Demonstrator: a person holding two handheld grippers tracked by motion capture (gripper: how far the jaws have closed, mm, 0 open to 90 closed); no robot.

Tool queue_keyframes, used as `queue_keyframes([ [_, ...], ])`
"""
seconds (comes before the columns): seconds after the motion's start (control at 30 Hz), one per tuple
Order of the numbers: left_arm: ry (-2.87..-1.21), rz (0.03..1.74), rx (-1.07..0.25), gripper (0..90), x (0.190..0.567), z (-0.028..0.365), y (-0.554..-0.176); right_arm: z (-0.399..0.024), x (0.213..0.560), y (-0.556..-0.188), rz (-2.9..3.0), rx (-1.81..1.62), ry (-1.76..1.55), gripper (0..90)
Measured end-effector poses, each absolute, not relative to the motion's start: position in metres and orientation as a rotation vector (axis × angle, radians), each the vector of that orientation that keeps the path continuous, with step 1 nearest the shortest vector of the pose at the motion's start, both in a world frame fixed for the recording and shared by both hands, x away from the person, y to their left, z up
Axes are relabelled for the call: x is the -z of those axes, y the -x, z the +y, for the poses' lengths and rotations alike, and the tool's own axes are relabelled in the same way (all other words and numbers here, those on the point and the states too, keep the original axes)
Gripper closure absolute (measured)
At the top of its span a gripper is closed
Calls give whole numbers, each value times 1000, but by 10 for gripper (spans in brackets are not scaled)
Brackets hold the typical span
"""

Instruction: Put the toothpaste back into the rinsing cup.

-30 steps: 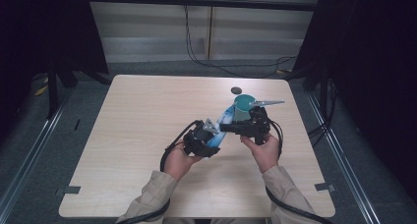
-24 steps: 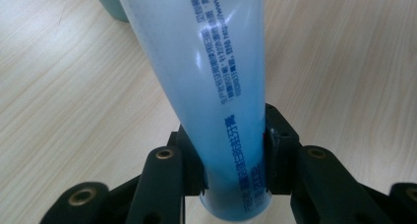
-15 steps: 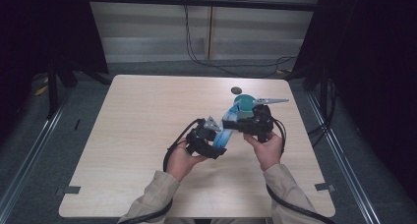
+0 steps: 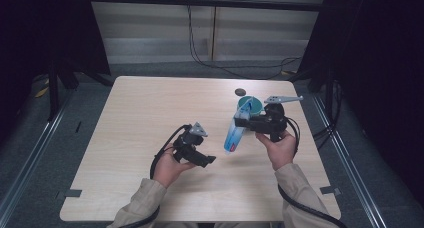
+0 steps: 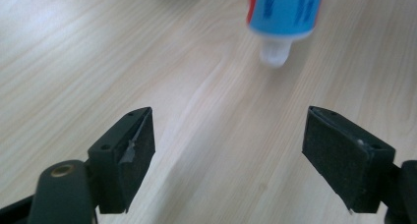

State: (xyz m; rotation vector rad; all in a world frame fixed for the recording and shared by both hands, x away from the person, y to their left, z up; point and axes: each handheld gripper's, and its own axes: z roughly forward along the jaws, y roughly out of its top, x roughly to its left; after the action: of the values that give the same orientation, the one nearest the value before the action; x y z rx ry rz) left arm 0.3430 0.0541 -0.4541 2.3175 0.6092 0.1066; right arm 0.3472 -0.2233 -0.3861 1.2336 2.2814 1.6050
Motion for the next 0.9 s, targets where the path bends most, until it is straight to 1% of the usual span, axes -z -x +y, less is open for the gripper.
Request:
queue_keyframes([
  [0.17,-2319,637,-103,172,462,65,-343,-228,382,-348,2277,-1589,-1222,746],
  [0.23,-2355,630,-123,162,465,68,-343,-230,380,-348,2276,-1586,-1216,746],
  [0.57,-2397,641,-118,157,479,74,-341,-237,369,-351,2273,-1533,-1206,746],
  [0.9,-2389,665,-124,154,487,79,-341,-244,359,-355,2275,-1499,-1197,746],
])
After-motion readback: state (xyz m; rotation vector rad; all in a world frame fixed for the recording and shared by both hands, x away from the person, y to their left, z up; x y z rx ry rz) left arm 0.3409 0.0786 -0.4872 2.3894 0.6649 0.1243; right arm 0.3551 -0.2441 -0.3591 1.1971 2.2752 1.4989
